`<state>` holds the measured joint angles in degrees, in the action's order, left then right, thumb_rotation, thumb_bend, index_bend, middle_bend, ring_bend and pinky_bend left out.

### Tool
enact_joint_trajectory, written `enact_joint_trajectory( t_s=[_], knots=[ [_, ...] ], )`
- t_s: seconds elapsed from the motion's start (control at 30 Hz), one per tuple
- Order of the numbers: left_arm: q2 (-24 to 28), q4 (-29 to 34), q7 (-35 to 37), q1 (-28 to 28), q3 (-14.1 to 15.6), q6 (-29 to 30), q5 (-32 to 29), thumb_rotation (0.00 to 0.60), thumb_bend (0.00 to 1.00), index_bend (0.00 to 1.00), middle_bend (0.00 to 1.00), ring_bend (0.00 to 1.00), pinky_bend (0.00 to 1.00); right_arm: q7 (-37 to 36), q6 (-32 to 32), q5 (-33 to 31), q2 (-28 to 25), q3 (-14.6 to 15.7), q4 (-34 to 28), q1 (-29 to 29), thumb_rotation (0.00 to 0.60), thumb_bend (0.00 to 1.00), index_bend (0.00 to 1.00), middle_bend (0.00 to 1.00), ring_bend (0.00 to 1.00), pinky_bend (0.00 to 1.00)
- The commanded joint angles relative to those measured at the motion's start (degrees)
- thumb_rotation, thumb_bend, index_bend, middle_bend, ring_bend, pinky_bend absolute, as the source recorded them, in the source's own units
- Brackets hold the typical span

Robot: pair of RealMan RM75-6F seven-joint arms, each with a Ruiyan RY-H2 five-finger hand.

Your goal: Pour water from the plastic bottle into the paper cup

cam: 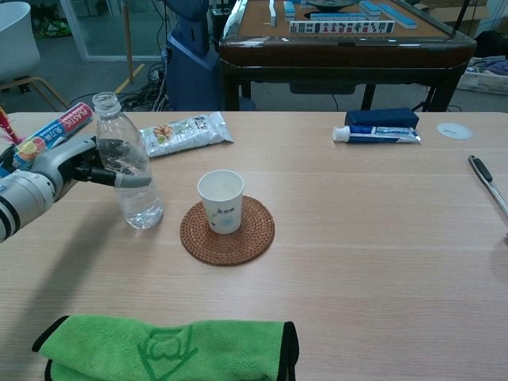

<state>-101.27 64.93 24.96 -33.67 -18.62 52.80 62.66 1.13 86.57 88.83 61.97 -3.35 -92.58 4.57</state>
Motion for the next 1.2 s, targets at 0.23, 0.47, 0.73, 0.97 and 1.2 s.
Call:
enact_joint_trajectory(
  t_s=[0.23, 0.47, 0.73, 0.97, 1.2],
  knots=[
    [-1.15, -1.24, -0.80, 0.00, 0.15, 1.86, 1.40, 0.600, 0.04, 0.56, 0.50, 0.46, 0.51, -0.22, 0.24, 0.05, -0.13, -0.06, -0.08, -0.11, 0.600, 0.30, 0.56, 0.49, 0.46, 0.53],
    [-1.53, -0.49, -2.42, -0.02, -0.04, 3.83, 2.24, 0.600, 0.04, 0.65, 0.63, 0.55, 0.59, -0.43, 0.47, 0.21, -0.27, -0.07, -0.19, -0.19, 0.600, 0.30, 0.56, 0.49, 0.46, 0.53],
    [-1.06, 1.82, -8.81, -0.32, 0.91, 8.62, 5.50, 0.600, 0.04, 0.67, 0.64, 0.56, 0.60, -0.61, 0.65, 0.42, -0.43, -0.05, -0.37, -0.26, 0.600, 0.30, 0.56, 0.49, 0.46, 0.53],
    [1.46, 4.15, -21.85, -1.53, 3.19, 11.12, 8.58, 0.600, 0.04, 0.66, 0.64, 0.56, 0.60, -0.89, 0.84, 0.73, -0.56, 0.03, -0.49, -0.33, 0.600, 0.30, 0.56, 0.49, 0.46, 0.53],
    [2.59, 6.34, -33.81, -3.10, 3.37, 11.86, 7.93, 0.600, 0.04, 0.66, 0.64, 0.56, 0.60, -1.05, 0.83, 0.88, -0.60, 0.09, -0.53, -0.33, 0.600, 0.30, 0.56, 0.49, 0.46, 0.53]
  ],
)
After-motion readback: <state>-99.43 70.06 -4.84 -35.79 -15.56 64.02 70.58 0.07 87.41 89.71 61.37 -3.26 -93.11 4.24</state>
